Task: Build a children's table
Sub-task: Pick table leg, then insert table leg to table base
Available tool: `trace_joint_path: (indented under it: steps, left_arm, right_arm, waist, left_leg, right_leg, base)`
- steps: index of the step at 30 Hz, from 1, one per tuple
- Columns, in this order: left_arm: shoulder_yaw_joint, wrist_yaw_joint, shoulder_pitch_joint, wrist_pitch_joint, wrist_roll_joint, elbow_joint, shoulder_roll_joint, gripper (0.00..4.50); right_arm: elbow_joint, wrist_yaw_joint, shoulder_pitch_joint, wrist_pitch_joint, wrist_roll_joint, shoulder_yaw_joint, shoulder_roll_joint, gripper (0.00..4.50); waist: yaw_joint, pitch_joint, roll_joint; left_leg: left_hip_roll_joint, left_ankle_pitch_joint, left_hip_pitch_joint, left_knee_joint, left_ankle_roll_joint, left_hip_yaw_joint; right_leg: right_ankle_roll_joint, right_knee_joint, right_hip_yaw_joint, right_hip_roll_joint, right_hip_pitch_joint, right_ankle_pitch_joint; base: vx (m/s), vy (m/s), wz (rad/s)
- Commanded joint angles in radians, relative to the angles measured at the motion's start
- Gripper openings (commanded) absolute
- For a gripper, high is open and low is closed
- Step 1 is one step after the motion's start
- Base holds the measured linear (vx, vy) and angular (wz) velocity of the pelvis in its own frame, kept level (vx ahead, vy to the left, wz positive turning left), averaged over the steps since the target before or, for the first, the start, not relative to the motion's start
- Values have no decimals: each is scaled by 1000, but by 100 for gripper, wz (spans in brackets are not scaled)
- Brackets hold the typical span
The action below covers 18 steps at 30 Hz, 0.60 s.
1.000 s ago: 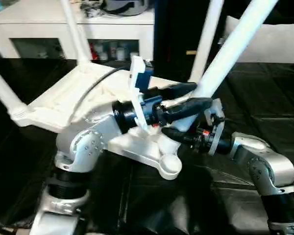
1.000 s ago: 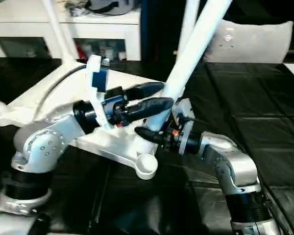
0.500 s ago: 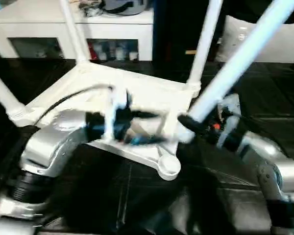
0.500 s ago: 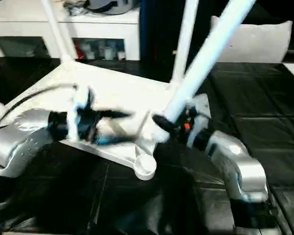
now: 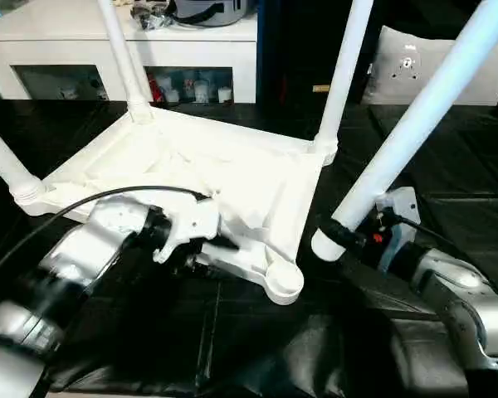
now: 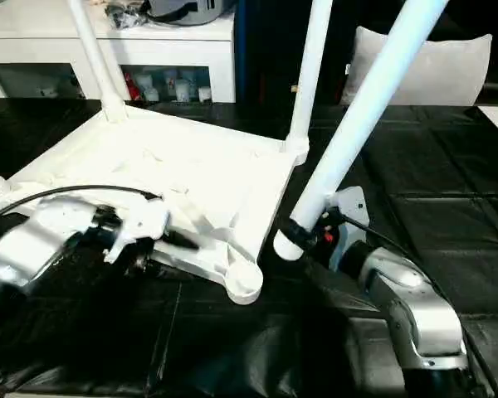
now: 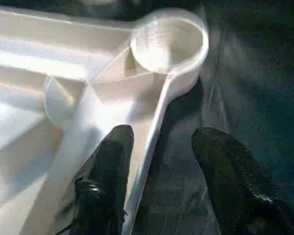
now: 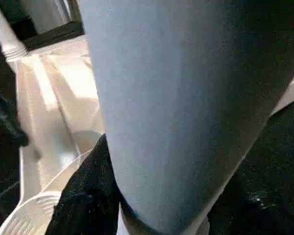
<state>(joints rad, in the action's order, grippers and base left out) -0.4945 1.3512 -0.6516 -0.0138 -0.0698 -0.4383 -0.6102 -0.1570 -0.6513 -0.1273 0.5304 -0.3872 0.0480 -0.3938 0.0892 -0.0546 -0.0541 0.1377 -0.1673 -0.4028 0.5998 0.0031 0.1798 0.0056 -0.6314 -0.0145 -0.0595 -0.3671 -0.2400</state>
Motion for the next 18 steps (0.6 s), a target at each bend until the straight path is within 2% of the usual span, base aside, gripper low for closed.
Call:
trace_joint_path:
  steps: [1,2,4,6,10,11,13,18]
  left_arm:
    - [-16,6,-19,-61,46,-50,2,198]
    - [-22,-8,-33,-92,62,-94,15,197]
    - [-23,-14,-38,-97,65,-110,21,194]
    - [-26,-13,-48,-117,73,-145,31,155]
    - [-24,-9,-67,-152,77,-208,54,140]
    - [-17,-5,-79,-182,78,-253,72,112]
    - [-5,1,-93,-215,80,-305,94,106]
    - [9,7,-105,-227,75,-349,117,60]
  right_arm:
    - [-27,-4,7,-10,-7,1,-9,190]
    - [-36,-3,13,-6,-8,-3,-11,190]
    - [-40,-3,16,-3,-9,-5,-12,190]
    - [-41,-4,16,-4,-4,-10,-12,190]
    - [-39,-14,9,-4,-1,-17,-14,190]
    - [-39,-19,6,-3,-3,-20,-18,190]
    - [-39,-27,4,0,-6,-24,-24,190]
    - [-34,-37,-2,1,-7,-33,-30,190]
  waist:
    - [-3,70,4]
    - [-5,70,8]
    - [-4,71,6]
    - [-5,68,10]
    - [-6,67,11]
    - [-2,68,13]
    - [-1,69,18]
    - [1,69,20]
  left_leg:
    - [87,-221,39,-75,-30,-36]
    - [88,-211,39,-75,-23,-35]
    - [88,-210,40,-74,-20,-36]
    - [89,-215,40,-73,-12,-34]
    - [88,-208,38,-72,-4,-33]
    - [89,-208,39,-71,-2,-33]
    - [90,-198,39,-70,2,-32]
    - [91,-184,37,-69,18,-32]
  right_leg:
    - [-223,70,38,-96,22,-30]
    - [-229,70,36,-95,20,-18]
    - [-238,67,36,-97,21,-15]
    - [-253,68,35,-97,20,-24]
    - [-254,70,36,-97,19,-34]
    - [-254,71,36,-101,20,-54]
    - [-255,70,36,-100,21,-44]
    - [-261,67,34,-102,22,-17]
  base:
    - [0,0,0]
    - [0,0,0]
    - [0,0,0]
    - [0,0,0]
    - [0,0,0]
    - [0,0,0]
    - [0,0,0]
    - [0,0,0]
